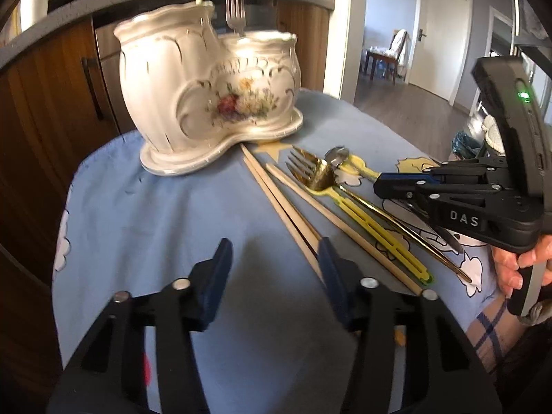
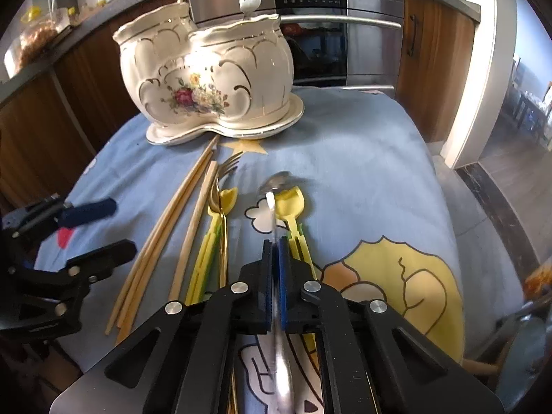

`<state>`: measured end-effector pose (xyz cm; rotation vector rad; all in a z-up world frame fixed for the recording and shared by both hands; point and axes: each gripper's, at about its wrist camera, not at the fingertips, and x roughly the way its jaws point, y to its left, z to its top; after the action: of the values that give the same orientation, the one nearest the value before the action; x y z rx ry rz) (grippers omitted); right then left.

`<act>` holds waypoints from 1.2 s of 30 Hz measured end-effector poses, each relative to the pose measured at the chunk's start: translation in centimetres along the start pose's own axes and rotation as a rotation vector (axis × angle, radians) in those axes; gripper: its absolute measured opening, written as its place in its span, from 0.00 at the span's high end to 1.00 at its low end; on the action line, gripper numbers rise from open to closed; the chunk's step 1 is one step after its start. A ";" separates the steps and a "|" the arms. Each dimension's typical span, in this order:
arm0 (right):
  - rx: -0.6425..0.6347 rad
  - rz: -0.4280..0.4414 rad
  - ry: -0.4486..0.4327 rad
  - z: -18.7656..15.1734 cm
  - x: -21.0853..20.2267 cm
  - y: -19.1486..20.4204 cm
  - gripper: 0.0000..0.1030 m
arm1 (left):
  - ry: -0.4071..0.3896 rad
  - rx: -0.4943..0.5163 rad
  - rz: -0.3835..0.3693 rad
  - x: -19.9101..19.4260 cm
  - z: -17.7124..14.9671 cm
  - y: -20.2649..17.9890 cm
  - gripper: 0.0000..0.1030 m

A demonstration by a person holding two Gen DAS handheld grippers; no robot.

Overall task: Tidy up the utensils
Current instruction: 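Grasp the silver spoon with the right tool while the left tool returns to the chopsticks, then grasp another wooden chopstick with the left tool while the right tool lifts the spoon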

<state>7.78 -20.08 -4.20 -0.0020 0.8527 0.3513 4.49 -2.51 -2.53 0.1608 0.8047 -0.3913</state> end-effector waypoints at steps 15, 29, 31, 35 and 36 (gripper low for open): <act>-0.019 0.114 -0.128 -0.6 -3.0 0.3 0.98 | 0.119 -0.009 0.086 3.1 2.3 -0.3 0.72; -0.013 0.139 -0.131 -0.9 -3.2 -0.4 0.98 | 0.239 0.171 0.051 1.5 1.3 1.3 0.94; -0.018 0.135 -0.130 -0.9 -3.1 -0.1 0.98 | 0.229 0.153 0.047 1.7 1.3 1.6 0.93; -0.026 0.124 -0.120 -0.8 -3.1 0.1 0.98 | 0.196 0.138 0.052 2.1 1.3 1.1 0.93; -0.031 0.119 -0.114 -0.8 -3.0 0.2 0.98 | 0.187 0.144 0.054 2.1 1.3 0.9 0.95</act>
<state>5.32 -20.91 -2.51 0.0396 0.7359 0.4716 7.02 -2.61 -3.18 0.3569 0.9539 -0.3868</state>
